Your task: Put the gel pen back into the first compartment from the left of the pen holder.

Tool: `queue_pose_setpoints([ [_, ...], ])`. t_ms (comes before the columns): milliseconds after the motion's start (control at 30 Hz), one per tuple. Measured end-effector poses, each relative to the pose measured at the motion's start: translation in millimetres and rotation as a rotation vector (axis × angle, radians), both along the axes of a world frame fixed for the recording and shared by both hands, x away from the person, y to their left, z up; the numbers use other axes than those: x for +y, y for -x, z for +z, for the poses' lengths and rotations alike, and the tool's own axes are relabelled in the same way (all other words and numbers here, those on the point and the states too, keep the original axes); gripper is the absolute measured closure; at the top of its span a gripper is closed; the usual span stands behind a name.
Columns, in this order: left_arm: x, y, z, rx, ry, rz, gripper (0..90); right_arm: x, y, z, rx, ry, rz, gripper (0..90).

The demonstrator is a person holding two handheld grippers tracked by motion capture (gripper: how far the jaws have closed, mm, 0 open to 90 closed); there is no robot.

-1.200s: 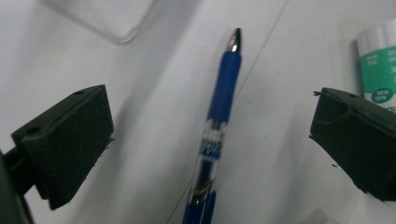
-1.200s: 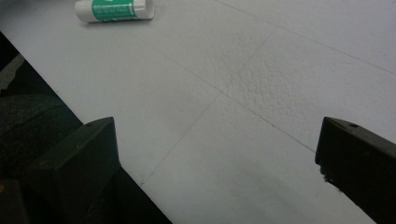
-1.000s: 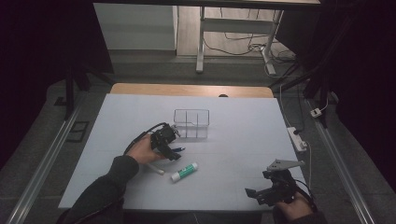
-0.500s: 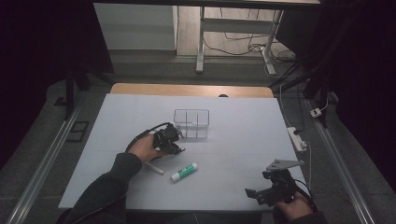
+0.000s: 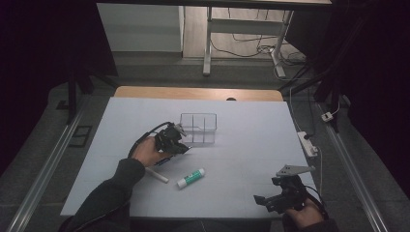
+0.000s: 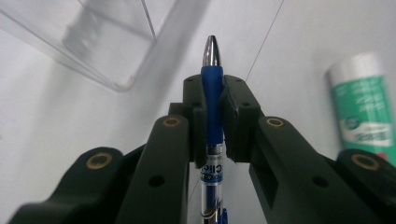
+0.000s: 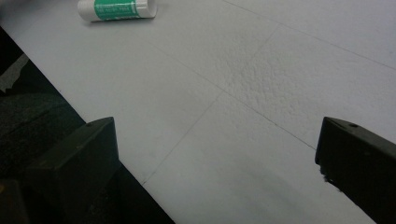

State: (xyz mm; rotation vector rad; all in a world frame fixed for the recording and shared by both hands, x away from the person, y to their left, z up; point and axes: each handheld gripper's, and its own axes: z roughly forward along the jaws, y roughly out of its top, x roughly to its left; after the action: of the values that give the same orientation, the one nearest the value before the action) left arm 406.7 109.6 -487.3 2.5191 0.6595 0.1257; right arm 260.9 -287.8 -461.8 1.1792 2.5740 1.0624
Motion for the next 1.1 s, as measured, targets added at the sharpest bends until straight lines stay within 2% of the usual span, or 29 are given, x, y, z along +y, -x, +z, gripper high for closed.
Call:
queue_pose_setpoints([
  [200,8.8,4.1,15.3,-0.05,0.106,0.023,80.1,0.0,0.1,0.1,-0.002,0.001,0.0,0.0],
  [333,14.0,5.4,26.8,-0.06,0.183,0.064,80.0,0.0,0.2,0.2,-0.002,0.001,0.0,0.0],
  [633,25.3,4.1,57.5,-0.088,0.306,0.144,80.0,0.0,0.3,0.1,-0.003,0.0,-0.001,0.0],
  [900,32.9,-6.6,79.4,-0.134,0.37,0.198,80.0,0.3,0.5,0.2,-0.006,0.002,0.0,0.0],
  [1033,31.7,-13.5,89.2,-0.155,0.387,0.213,79.9,0.2,0.4,0.1,-0.005,0.001,0.002,0.0],
  [1100,29.4,-17.5,93.4,-0.177,0.378,0.222,80.0,0.1,0.4,0.2,-0.005,0.0,0.001,0.0],
])
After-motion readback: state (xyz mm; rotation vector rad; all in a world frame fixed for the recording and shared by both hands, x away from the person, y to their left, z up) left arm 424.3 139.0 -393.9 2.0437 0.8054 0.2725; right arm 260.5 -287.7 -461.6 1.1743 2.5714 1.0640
